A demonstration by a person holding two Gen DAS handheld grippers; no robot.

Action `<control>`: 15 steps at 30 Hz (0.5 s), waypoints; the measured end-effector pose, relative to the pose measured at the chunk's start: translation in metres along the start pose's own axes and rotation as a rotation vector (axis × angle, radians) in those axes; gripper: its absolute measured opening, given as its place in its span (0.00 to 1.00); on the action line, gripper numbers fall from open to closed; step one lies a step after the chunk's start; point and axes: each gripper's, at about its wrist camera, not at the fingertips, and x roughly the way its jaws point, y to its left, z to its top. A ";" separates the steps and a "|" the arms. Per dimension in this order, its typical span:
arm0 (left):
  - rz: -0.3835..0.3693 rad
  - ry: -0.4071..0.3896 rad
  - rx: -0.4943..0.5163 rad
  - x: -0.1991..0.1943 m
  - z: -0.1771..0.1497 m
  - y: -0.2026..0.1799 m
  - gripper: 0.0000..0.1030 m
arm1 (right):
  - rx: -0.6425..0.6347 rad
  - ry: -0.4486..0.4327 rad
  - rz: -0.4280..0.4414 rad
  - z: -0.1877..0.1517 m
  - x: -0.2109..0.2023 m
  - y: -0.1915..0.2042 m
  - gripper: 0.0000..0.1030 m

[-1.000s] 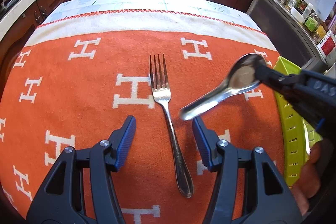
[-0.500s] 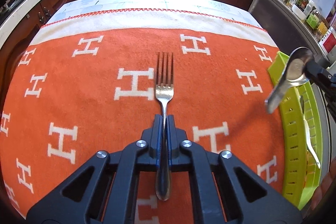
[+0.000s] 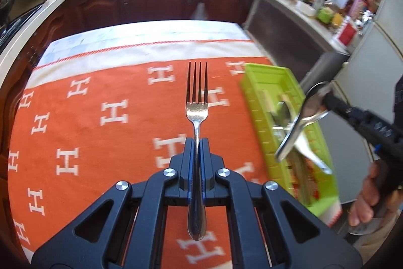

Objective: Organize utensils
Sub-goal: 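Carry the fork and soup spoon into the green tray and open both tools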

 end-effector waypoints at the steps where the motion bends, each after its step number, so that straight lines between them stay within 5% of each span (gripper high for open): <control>1: -0.018 -0.001 0.008 -0.004 0.001 -0.009 0.02 | -0.013 0.003 -0.007 -0.001 -0.009 -0.007 0.02; 15: -0.154 0.080 0.112 0.001 -0.001 -0.104 0.02 | -0.286 0.058 -0.189 -0.010 -0.105 -0.056 0.02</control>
